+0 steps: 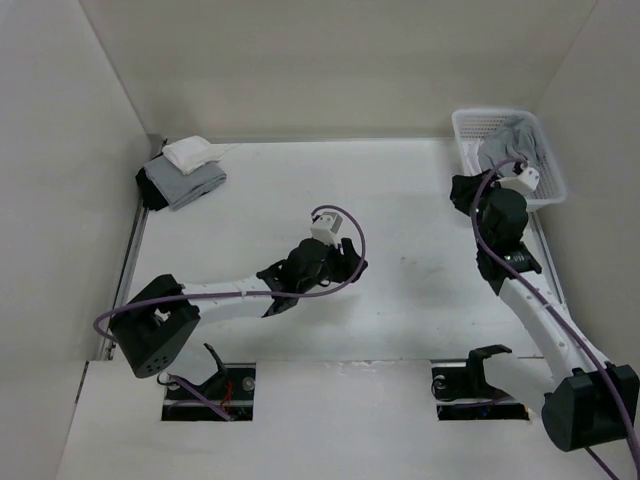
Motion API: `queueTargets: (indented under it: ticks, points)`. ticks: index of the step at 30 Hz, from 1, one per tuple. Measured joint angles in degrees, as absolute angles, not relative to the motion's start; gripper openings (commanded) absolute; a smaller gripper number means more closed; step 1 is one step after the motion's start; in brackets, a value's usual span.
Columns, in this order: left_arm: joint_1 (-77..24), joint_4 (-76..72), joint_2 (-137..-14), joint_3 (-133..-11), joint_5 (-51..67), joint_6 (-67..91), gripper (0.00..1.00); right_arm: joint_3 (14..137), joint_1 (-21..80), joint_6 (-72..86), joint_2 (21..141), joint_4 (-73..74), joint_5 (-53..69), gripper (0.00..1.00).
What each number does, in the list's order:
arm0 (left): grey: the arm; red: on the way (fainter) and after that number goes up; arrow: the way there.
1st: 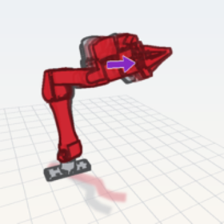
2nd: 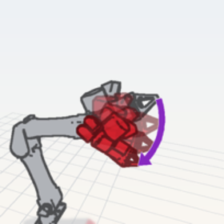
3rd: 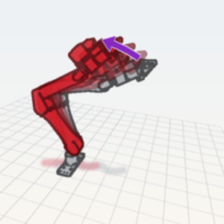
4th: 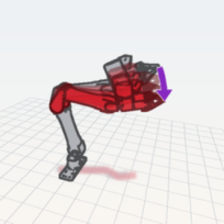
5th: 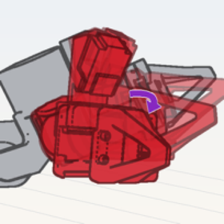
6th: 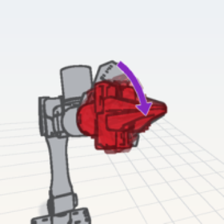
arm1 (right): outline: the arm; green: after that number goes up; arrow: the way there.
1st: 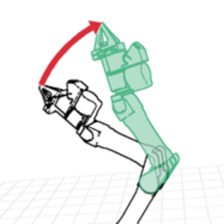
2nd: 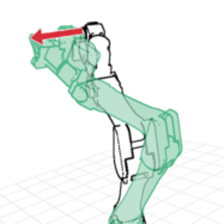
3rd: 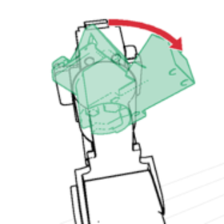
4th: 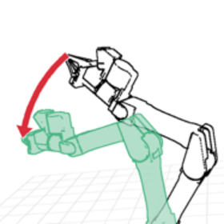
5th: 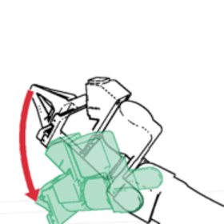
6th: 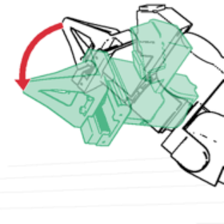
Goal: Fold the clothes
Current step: Grab the tank top from the pile
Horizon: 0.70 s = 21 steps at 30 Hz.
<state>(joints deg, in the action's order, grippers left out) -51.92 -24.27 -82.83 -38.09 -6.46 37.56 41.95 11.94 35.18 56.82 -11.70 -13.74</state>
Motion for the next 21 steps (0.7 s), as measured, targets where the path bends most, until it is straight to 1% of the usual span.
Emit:
queueTargets:
  ticks: [2, 3, 4, 10, 14, 17, 18, 19, 21]
  points:
    - [-52.49, -25.06, -82.76, -37.08, -6.50, 37.08, 0.50, 44.40, 9.58, 34.63, 58.24, -9.61, -14.02, 0.10]
    - [-52.60, -25.17, -82.78, -36.38, -6.48, 36.82, 0.50, 45.50, 8.75, 34.57, 59.16, -8.91, -14.09, 0.07]
    - [-52.60, -25.12, -82.78, -35.94, -6.46, 36.73, 0.50, 46.72, 7.70, 34.30, 60.31, -7.70, -14.20, 0.06]
    - [-51.77, -25.52, -83.05, -35.24, -6.42, 35.83, 0.49, 56.55, -0.67, 33.08, 71.57, -2.59, -14.98, 0.05]
    - [-51.11, -26.89, -83.05, -34.39, -6.42, 35.70, 0.44, 62.96, -6.90, 32.49, 82.02, -1.93, -16.64, 0.13]
    - [-50.96, -27.97, -83.05, -33.52, -6.33, 35.57, 0.42, 70.17, -10.96, 31.62, 92.60, -1.32, -17.72, 0.28]
    - [-50.83, -28.18, -83.11, -33.36, -6.15, 35.51, 0.42, 73.03, -12.14, 31.07, 96.23, -1.06, -17.93, 0.36]
    - [-50.72, -28.47, -83.22, -33.26, -5.85, 35.51, 0.42, 75.66, -13.17, 30.46, 99.55, -0.67, -18.11, 0.40]
    - [-50.13, -29.58, -83.85, -32.99, -5.39, 35.53, 0.42, 81.34, -15.05, 29.02, 106.08, 0.99, -18.41, 0.47]
